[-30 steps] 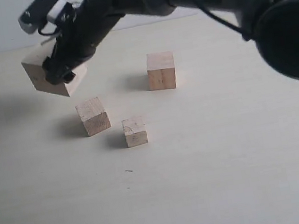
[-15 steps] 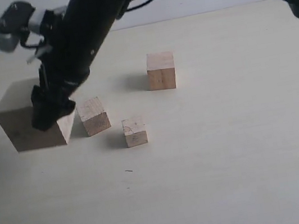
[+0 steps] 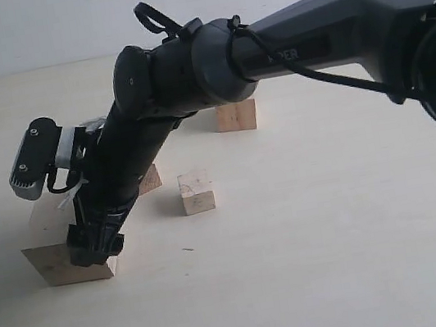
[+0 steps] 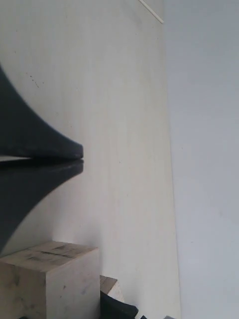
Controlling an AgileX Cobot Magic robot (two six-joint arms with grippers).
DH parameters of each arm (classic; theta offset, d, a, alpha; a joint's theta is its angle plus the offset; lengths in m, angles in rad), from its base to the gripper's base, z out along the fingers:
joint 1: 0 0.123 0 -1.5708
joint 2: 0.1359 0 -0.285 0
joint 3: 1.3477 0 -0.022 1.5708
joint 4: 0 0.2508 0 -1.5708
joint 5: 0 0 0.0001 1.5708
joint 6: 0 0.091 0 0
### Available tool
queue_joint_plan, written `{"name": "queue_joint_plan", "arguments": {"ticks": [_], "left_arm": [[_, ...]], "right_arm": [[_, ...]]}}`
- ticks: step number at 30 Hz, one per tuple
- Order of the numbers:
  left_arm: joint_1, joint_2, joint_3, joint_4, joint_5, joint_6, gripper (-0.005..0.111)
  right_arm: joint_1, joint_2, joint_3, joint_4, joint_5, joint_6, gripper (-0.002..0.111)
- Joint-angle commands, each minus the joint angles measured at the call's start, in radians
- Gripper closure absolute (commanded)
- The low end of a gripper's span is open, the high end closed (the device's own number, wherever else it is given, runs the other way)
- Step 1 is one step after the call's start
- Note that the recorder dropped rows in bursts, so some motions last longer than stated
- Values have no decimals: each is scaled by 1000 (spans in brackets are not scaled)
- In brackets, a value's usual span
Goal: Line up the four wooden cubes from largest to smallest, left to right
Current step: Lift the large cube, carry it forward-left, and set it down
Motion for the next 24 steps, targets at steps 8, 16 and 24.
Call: {"name": "queue_joint_plan", "arguments": {"ticks": [8,16,24], "left_arm": [[1,-6,1,-1,-2,1,107],[1,-6,1,-1,-2,1,107],[1,-6,1,-1,-2,1,107]], "right_arm": [[2,8,2,2,57,-9,34],[2,-57,-9,2,65,93,3],[0,-243,-86,-343,119,286,3]]}}
